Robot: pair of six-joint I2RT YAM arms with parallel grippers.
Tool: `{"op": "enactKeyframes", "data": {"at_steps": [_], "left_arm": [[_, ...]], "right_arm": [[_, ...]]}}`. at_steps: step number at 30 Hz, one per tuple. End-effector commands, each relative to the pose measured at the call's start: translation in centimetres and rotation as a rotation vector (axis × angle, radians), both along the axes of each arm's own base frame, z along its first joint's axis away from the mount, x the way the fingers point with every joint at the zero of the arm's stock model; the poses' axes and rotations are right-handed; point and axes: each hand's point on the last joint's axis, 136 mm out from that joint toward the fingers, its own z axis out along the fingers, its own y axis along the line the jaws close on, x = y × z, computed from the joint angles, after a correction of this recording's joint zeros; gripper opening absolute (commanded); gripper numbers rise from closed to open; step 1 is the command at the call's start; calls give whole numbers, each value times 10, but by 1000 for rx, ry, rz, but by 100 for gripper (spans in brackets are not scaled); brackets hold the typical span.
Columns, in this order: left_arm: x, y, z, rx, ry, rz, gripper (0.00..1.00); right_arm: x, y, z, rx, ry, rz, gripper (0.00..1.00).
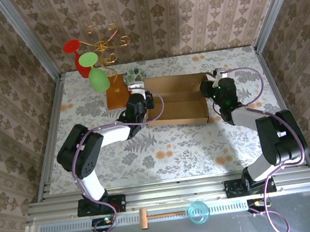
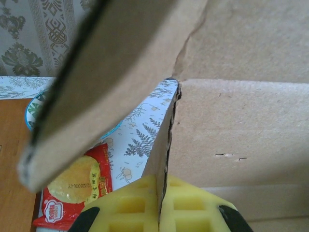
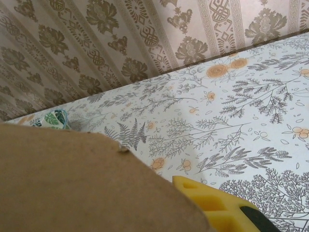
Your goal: Fold the paper box
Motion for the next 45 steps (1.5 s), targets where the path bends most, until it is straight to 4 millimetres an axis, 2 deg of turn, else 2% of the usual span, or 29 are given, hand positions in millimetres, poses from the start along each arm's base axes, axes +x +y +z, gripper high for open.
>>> {"op": "enactKeyframes", "data": {"at_steps": [1, 6, 18, 19, 24, 28, 35, 41, 45], "left_arm": [[-24, -17, -7, -44, 27, -78, 0], [-35, -14, -17, -45, 48, -71, 0], [-59, -4, -51, 8, 93, -45, 0], [-61, -5, -52, 13, 93, -46, 0], [-61, -5, -51, 35, 91, -32, 0], [-62, -5, -53, 45, 92, -25, 0], [-62, -5, -58, 65, 98, -10, 0], [-62, -8, -59, 70, 100, -11, 0], [-61, -9, -59, 69, 101, -13, 0]], "right_arm": [[-11, 18, 0, 47, -6, 36, 21], [-21, 23, -6, 35, 12, 24, 23], [-46, 13, -15, 77, 46, -24, 37], [-49, 12, -4, 86, 26, -28, 38], [-59, 4, 14, 83, 53, -61, 49], [-79, -6, 16, 110, 113, -111, 60], [-125, -11, 16, 216, 214, -136, 61], [-158, -14, 42, 377, 248, -187, 60], [-167, -16, 60, 574, 354, -336, 51]]}}
